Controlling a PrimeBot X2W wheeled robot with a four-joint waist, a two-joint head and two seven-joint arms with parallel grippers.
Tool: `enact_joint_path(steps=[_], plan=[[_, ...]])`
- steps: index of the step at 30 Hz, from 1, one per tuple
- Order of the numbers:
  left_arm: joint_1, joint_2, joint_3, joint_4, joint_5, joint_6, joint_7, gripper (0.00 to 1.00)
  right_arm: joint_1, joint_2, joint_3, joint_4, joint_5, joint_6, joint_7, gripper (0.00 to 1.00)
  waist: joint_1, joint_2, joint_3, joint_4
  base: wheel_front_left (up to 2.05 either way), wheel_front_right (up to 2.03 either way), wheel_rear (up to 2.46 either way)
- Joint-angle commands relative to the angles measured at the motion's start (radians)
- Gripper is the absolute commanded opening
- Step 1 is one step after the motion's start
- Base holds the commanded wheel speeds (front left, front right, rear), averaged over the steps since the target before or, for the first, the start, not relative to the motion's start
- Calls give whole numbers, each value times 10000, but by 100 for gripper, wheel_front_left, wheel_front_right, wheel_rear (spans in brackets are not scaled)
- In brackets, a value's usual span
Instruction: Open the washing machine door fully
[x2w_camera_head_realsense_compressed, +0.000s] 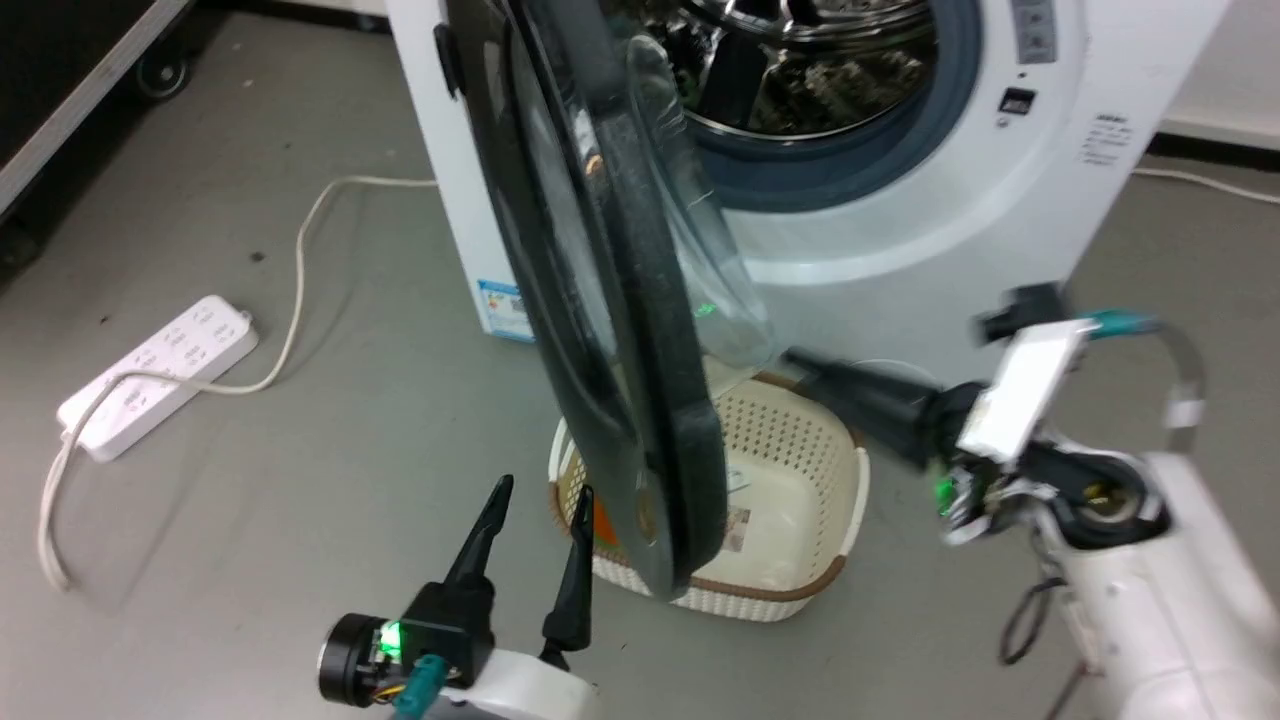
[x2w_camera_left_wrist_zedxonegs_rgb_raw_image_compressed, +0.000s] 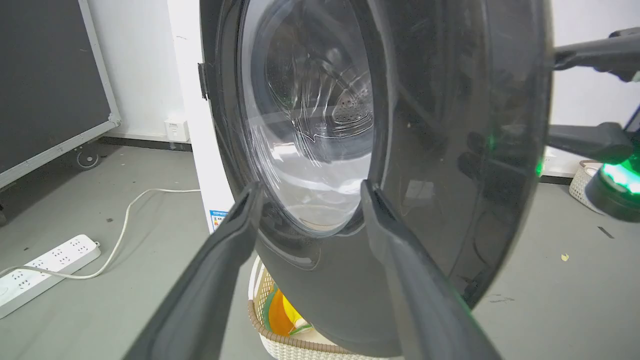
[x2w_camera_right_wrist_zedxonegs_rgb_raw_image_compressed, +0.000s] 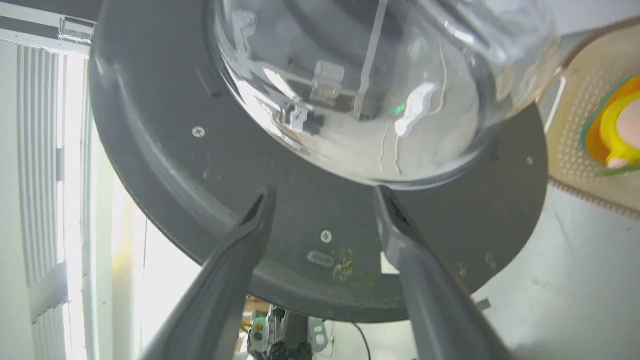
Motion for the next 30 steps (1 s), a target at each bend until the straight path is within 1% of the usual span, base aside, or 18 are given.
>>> enact_joint_path(steps=[1,4,6,8,11,13,15,18,20,23,26,30], plan=[[118,22,140,-5,-26,-87,-55,100,334,-299,-133,-501,-404,12,-573,100,0,0,-186,-189,0,0,0],[173,22,422,-66,-117,-224,-55,100,778,-893,-39,-1957,-1764,12,-2104,100,0,0,-369,-423,0,0,0],[200,22,610,-101,-94,-331,-55,100,1171,-1447,265,-3087,-3039,12,-3520,100,0,0,-474,-588,0,0,0],[241,22,789,-131,-99,-424,-55,100,1629,-1956,555,-3836,-4192,12,-5029,100,0,0,-606,-756,0,0,0],[346,22,1054,-138,-101,-571,-55,100,2268,-2794,1060,-4407,-6088,12,-7209,100,0,0,-802,-991,0,0,0],[426,23,1233,-127,-105,-704,-55,100,2738,-3119,1059,-4414,-7205,12,-8448,100,0,0,-921,-1137,0,0,0],[529,23,1390,-158,-99,-783,-55,100,3245,-3244,965,-4400,-8279,12,-9435,100,0,0,-1018,-1268,0,0,0],[702,23,1598,-237,-82,-879,-55,100,4136,-2922,539,-4394,-9281,12,-10415,100,0,0,-1109,-1467,0,0,0],[795,23,1698,-237,-67,-975,-55,100,4716,-2669,255,-4425,-10067,12,-10691,100,0,0,-1131,-1586,0,0,0],[919,23,1779,-235,-28,-1051,-55,100,5550,-2158,-234,-4515,-11396,12,-10844,100,0,0,-1171,-1740,0,0,0],[1022,22,1851,-215,24,-1087,-55,100,6208,-1442,-684,-4637,-12514,12,-10878,100,0,0,-1195,-1882,0,0,0],[1113,22,1889,-163,66,-1152,-55,100,6733,-566,-1076,-4849,-13410,12,-10899,100,0,0,-1215,-1983,0,0,0]])
